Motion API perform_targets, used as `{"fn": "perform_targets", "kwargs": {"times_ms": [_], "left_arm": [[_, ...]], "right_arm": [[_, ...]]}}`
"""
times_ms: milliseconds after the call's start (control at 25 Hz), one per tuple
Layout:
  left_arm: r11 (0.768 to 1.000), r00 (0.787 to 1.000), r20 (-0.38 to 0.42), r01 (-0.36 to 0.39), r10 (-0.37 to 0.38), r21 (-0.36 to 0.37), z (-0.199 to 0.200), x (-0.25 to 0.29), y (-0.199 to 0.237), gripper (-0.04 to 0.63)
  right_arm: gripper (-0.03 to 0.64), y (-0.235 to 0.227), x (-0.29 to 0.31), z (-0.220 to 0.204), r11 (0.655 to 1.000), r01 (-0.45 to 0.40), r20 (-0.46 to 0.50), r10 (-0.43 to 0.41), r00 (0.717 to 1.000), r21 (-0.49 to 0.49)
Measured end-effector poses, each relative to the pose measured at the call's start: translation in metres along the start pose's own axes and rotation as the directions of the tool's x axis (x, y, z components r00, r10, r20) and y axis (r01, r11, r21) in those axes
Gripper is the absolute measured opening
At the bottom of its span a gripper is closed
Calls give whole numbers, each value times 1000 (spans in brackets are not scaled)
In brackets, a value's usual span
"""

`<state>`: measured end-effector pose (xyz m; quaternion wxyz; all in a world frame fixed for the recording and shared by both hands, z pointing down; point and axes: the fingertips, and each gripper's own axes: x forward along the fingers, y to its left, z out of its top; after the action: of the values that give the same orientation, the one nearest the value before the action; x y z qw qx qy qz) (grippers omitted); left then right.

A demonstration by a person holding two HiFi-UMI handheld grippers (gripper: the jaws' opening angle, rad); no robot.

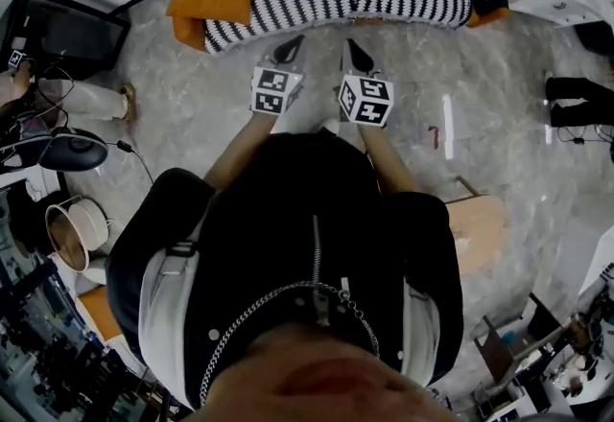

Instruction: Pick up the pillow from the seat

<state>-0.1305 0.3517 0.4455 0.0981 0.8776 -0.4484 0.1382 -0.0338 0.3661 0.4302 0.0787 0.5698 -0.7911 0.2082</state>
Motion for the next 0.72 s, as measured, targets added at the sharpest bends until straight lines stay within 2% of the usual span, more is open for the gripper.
{"fn": "perform_targets", "kwargs": {"times_ms": [320, 720], "left_arm": [[999, 999, -7, -47, 47, -13, 5, 39, -16, 9], [998, 998, -26, -60, 59, -34, 13, 58, -23, 9]], "right_arm": [[3, -59, -2, 5, 1000, -17, -12, 17, 1000, 10], [3, -89, -2, 13, 1000, -8, -15, 8, 1000, 29]]}}
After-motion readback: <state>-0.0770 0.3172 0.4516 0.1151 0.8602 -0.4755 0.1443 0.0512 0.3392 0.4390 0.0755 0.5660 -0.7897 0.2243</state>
